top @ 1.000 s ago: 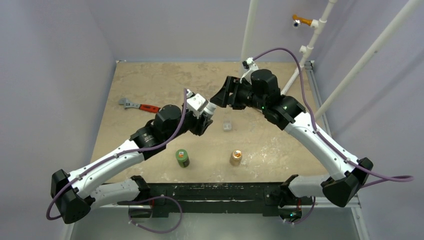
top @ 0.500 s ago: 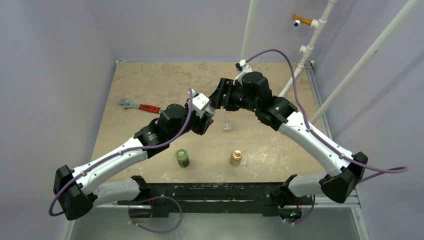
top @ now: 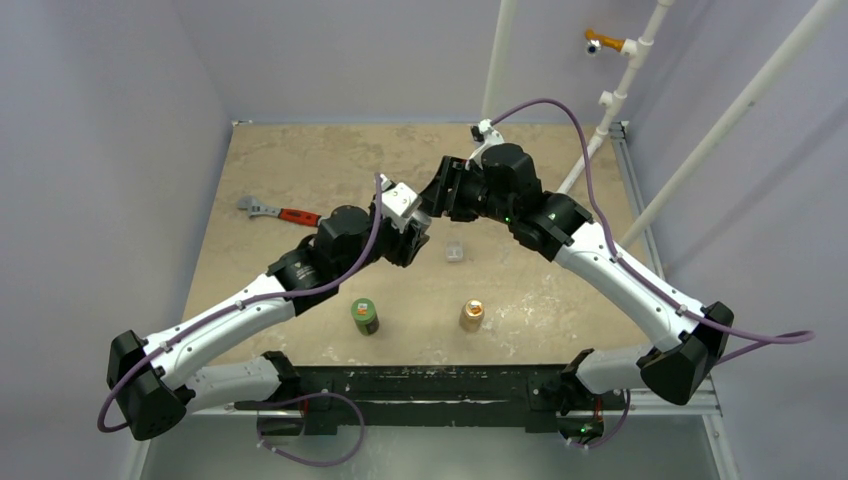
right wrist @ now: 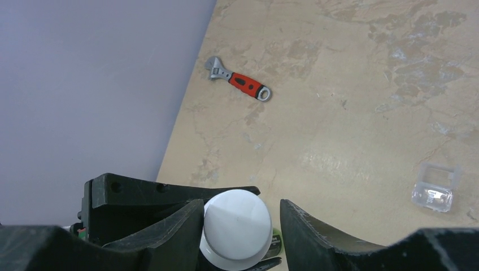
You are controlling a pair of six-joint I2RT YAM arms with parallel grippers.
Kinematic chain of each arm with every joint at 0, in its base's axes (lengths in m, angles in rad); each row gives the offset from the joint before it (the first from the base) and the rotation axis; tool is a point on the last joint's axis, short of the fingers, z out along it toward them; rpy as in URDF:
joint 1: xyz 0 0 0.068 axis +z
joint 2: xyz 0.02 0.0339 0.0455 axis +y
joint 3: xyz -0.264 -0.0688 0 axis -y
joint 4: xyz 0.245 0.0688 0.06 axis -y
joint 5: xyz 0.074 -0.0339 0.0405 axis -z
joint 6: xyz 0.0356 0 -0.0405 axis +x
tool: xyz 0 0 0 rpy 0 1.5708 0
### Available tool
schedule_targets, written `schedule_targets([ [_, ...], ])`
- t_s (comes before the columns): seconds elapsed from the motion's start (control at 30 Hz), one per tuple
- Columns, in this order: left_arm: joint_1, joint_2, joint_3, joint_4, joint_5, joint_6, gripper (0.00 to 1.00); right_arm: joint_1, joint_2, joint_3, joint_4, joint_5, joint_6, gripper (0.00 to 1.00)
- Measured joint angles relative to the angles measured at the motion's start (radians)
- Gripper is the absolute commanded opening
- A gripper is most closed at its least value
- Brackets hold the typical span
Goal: Sort the pills into containers
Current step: Unscrew the lid of the pill bottle.
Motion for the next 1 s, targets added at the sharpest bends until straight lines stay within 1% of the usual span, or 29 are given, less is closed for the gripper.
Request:
schedule_targets([
  [0.17,0.000,0.002,0.000,0.003,0.003,-0.011,0.00,0.000,0.000,0.000,0.005,-0.008,0.007,0.38],
  [0.23,0.000,0.002,0.000,0.006,0.002,-0.019,0.00,0.000,0.000,0.000,0.008,-0.013,0.007,0.36],
  [0.3,0.000,0.002,0.000,0.013,0.002,-0.034,0.00,-0.002,0.000,0.000,0.013,-0.017,0.007,0.37],
  [0.43,0.000,0.002,0.000,0.021,0.001,-0.064,0.00,-0.002,0.000,0.000,0.020,-0.018,0.006,0.42],
  [0.57,0.000,0.002,0.000,0.027,0.001,-0.090,0.00,-0.002,0.000,0.000,0.028,-0.020,0.006,0.43],
  [0.6,0.000,0.002,0.000,0.031,0.001,-0.096,0.00,-0.003,0.000,0.000,0.032,-0.021,0.006,0.41],
  [0.7,0.000,0.002,0.000,0.038,0.000,-0.111,0.00,-0.005,0.000,0.000,0.040,-0.027,0.006,0.29],
  [0.77,0.001,0.002,0.000,0.043,0.000,-0.118,0.00,-0.008,0.000,0.000,0.043,-0.033,0.006,0.15],
  [0.8,0.001,0.002,0.000,0.043,0.000,-0.120,0.00,-0.009,0.000,0.000,0.045,-0.035,0.005,0.11],
  [0.87,0.002,0.001,0.000,0.045,0.000,-0.127,0.00,-0.009,0.000,0.000,0.049,-0.039,0.002,0.06],
  [1.0,0.016,-0.017,-0.004,0.055,0.035,-0.154,0.00,-0.031,-0.001,0.000,0.076,-0.105,-0.016,0.01],
])
